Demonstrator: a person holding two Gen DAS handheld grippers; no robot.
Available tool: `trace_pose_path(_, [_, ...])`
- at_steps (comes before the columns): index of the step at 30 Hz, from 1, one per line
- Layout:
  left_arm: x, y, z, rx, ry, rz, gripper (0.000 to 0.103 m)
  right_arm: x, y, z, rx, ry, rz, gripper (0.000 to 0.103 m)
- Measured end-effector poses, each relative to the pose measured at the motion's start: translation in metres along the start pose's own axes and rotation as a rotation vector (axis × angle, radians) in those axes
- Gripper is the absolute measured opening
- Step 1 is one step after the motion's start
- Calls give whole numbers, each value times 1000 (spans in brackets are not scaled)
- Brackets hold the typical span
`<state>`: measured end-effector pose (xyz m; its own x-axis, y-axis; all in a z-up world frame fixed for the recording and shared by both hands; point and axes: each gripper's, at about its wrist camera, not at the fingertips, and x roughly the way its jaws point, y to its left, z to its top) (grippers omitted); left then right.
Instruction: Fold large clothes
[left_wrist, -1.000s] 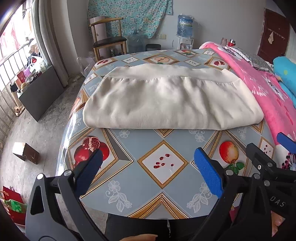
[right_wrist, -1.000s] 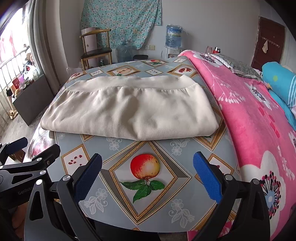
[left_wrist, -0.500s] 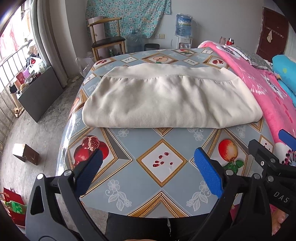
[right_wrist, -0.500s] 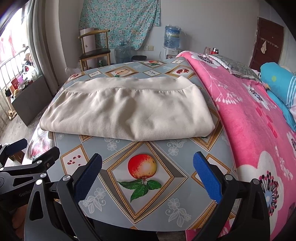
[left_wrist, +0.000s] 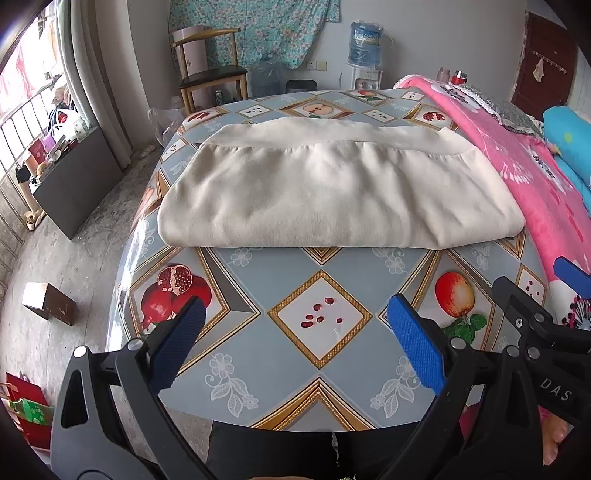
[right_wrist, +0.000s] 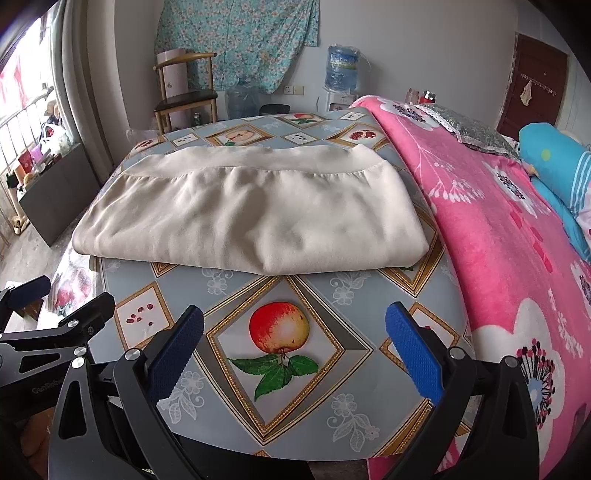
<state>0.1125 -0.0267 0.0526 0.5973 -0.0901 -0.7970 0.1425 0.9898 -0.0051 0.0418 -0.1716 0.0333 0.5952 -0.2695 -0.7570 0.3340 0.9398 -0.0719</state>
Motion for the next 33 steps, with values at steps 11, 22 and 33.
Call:
trace_pose_path(11, [2,1,0,-1,4,-2,95,2,-1,0,0,6,-5,96])
trace_pose_path(22, [2,1,0,-1,7,-4,95,3,-1,0,1,7,-6,96])
trace_pose_path(33, [5,2,-2,-1,12,-3,95,3,-2,-1,0,8,-6,96])
